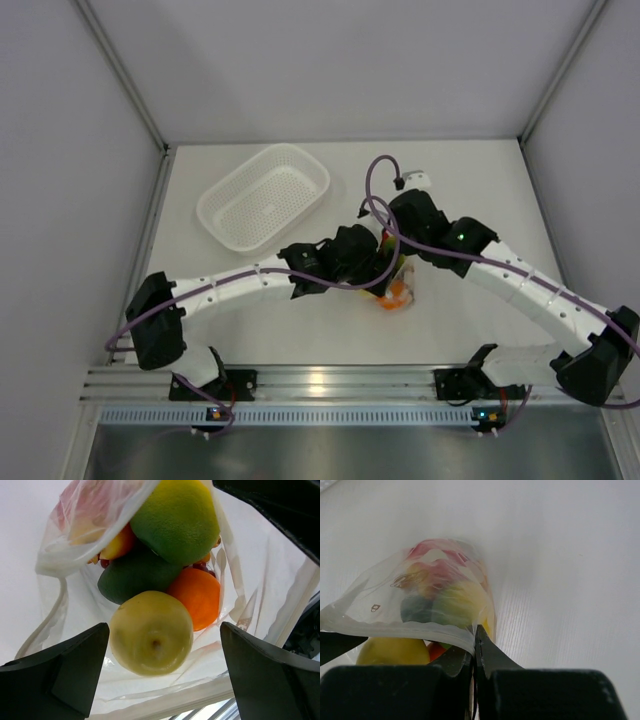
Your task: Open the zip-top bag and remove the fake food
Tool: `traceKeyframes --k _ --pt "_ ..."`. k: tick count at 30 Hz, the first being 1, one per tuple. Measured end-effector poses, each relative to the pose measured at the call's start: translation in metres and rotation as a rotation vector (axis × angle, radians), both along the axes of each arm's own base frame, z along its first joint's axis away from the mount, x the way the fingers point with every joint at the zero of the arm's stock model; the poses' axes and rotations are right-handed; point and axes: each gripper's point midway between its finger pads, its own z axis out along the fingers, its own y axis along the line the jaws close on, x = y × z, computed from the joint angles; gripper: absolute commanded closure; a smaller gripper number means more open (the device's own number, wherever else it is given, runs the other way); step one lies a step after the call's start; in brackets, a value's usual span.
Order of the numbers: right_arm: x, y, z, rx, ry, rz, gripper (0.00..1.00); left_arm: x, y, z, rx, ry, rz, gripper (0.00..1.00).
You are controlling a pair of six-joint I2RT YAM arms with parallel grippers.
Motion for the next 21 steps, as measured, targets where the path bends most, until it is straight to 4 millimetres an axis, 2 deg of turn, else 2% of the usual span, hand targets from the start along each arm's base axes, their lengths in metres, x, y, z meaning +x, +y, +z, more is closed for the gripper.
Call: traceKeyframes --k 3,14,17,18,21 --pt "0.001 -0.003 -0.001 0.002 0.004 -0.016 1.0 0.004 -0.003 -0.008 0.021 0.007 0.011 0.01" --pt "0.002 -0.019 -0.015 -0.071 0.012 -0.03 1.0 0.0 -0.009 -0.025 0.078 0.06 -0.004 0.02" --pt "0.002 -0.02 -0.019 -0.077 0.016 -0.033 1.0 -0.001 -0.009 -0.028 0.084 0.072 -0.007 0.11" --pt "0.002 -0.02 -0.019 -0.078 0.017 -0.032 1.0 -0.002 -0.009 -0.03 0.087 0.075 -0.007 0.23" --pt "-0.001 -0.015 -0.022 -0.062 0.03 -0.011 1.0 -0.002 -0.004 -0.039 0.127 0.082 -0.007 0.35"
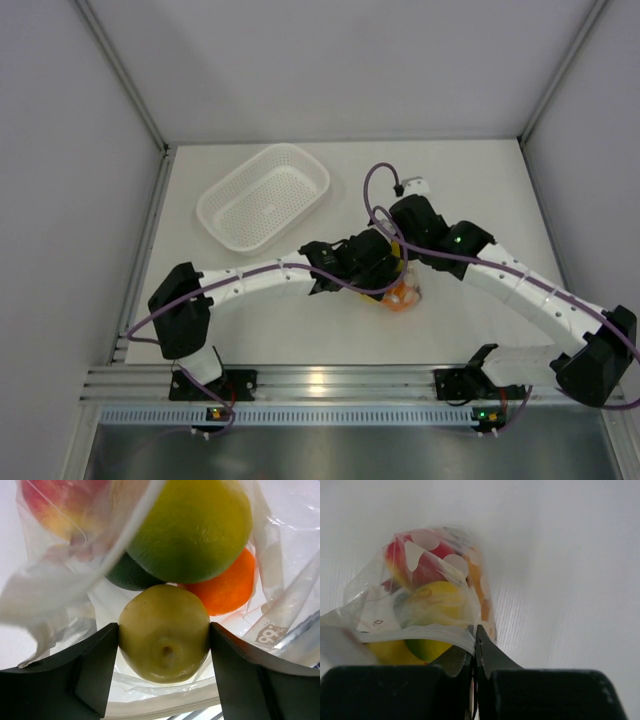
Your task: Open the zip-top bag and remove the fake food
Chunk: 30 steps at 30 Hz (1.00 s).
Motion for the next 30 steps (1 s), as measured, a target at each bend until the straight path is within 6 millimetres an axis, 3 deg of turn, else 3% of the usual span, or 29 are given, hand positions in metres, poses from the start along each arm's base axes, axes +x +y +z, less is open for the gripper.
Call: traceKeyframes --k 1,7,14,30 --pt "-0.001 0.003 0.0 0.014 0.004 0.011 1.0 0.0 0.001 -0.005 0.013 0.003 0.0 0.5" --pt "-0.002 0.01 0.001 0.041 0.011 0.034 1.0 0.001 0.004 -0.013 0.046 0.008 0.012 0.68" --pt "0.001 0.015 0.005 0.068 -0.011 0.038 1.0 0.004 0.007 -0.008 0.054 -0.001 0.033 1.0" --pt "-0.003 0.041 0.014 0.207 -0.078 0.08 1.0 0.023 0.024 0.034 -0.006 -0.109 0.161 1.0"
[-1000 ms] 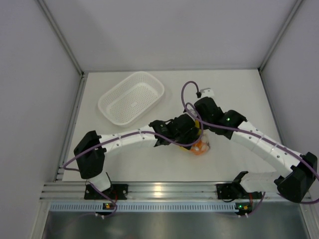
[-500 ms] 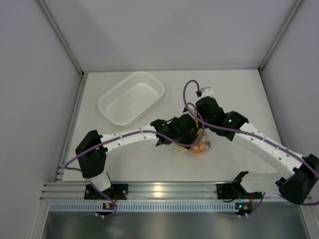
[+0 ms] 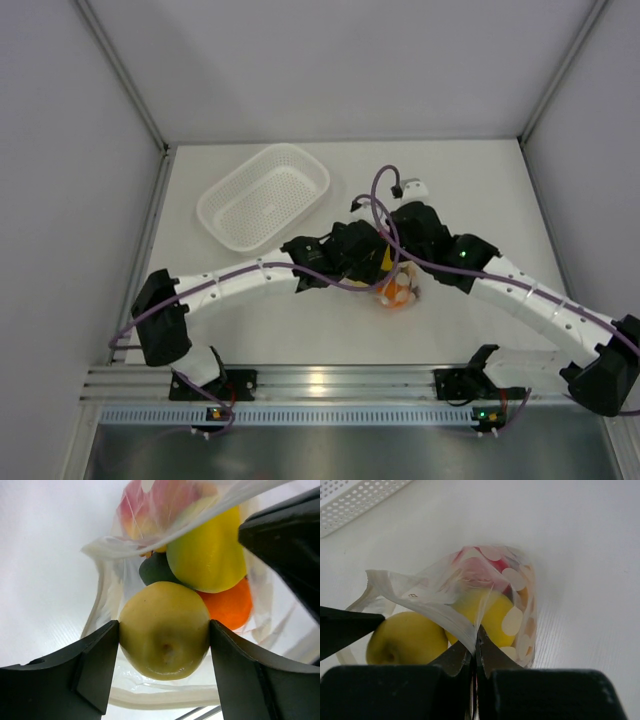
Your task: Open the zip-top bag and remove the fake food
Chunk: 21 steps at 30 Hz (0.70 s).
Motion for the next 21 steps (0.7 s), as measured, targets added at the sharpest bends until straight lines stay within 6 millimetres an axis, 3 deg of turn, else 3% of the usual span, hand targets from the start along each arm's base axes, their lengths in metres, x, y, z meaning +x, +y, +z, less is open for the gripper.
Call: traceKeyframes --k 2,8,12,17,21 --pt "-0.001 -0.002 -0.002 -0.003 -0.003 -0.008 1.0 0.002 0.0 0.011 -0.039 -0.019 0.009 1.0" --pt "0.001 -0.01 -0.019 -0.045 0.009 -0.053 1.0 -0.004 -0.014 0.074 -0.247 -0.094 -0.032 1.0" --pt "0.005 -0.013 -0.017 -0.037 -0.002 -0.078 1.0 -0.005 -0.012 0.092 -0.3 -0.122 -0.033 1.0" --pt "0.011 -0.022 -0.016 -0.038 -0.012 -0.118 1.0 -0.005 0.006 0.105 -0.314 -0.166 -0.002 1.0" --pt "0.019 -0.038 -0.012 -0.039 -0.023 -0.168 1.0 0.0 0.034 0.133 -0.328 -0.248 0.068 1.0"
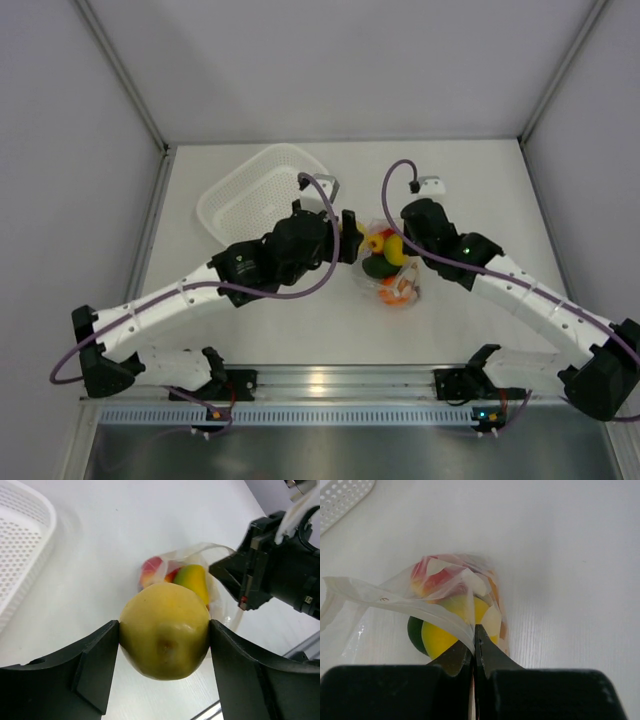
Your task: Open the zip-top bag and remove the fake food
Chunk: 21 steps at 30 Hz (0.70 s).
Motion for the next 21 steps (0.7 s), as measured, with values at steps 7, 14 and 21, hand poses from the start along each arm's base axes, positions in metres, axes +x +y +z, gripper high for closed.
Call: traceKeyframes --k 7,14,21 --pt "0.007 -0.024 0.013 -0.001 -0.035 -0.046 1.0 0.043 0.079 0.027 -0.004 -0.063 0.242 1.0" --pt "0.005 -0.02 0.014 0.001 -0.032 0.003 1.0 0.118 0.182 0.002 0.08 -0.014 0.564 1.0" --pt "0.003 -0.007 0.02 0.043 -0.043 0.078 1.0 0.18 0.235 -0.09 0.248 0.202 0.685 1.0"
